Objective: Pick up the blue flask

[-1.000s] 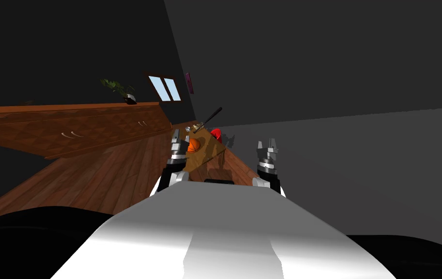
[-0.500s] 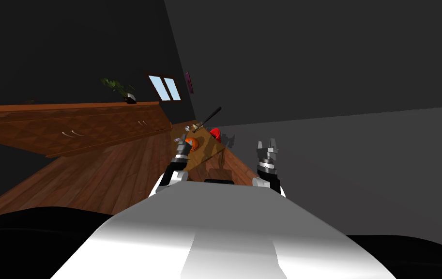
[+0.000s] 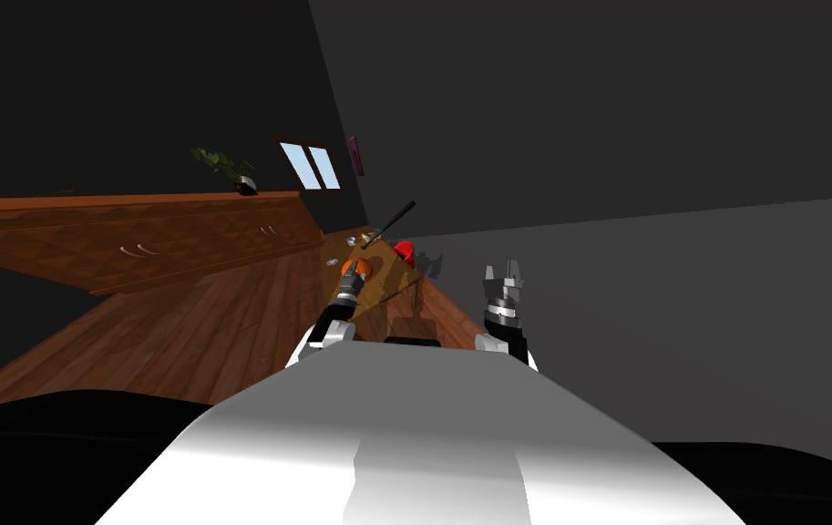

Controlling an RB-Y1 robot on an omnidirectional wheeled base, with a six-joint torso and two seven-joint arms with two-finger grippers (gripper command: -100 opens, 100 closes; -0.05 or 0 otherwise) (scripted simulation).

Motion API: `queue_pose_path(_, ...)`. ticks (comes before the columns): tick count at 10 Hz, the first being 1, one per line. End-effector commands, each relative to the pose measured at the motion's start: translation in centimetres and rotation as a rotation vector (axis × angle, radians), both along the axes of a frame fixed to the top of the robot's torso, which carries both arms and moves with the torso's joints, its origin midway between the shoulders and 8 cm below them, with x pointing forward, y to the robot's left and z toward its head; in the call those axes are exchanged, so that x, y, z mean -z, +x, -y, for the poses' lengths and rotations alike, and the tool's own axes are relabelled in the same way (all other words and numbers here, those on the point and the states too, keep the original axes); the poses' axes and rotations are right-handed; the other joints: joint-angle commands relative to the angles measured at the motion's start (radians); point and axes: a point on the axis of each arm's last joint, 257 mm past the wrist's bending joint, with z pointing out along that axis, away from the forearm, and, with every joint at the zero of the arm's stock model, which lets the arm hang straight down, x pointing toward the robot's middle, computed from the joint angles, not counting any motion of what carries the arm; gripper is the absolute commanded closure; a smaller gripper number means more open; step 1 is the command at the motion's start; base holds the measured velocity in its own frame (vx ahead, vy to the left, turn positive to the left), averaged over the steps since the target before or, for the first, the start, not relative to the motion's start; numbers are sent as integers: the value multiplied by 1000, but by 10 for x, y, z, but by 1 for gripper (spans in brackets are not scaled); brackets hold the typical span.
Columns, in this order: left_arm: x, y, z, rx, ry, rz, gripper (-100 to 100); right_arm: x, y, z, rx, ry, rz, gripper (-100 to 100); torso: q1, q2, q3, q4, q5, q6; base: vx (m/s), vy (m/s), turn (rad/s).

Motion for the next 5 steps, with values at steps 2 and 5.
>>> queue_pose_path(2, 24, 4, -2, -2, -9, -76, -100, 0, 0, 0, 0, 0, 0, 0, 0, 0, 0, 0, 0, 0, -19, -46, 4)
queue_pose_path(5, 65, 7, -6, -6, -27, -193, -100, 0, 0, 0, 0, 0, 0, 0, 1, 0, 0, 0, 0, 0, -18, -37, 2)
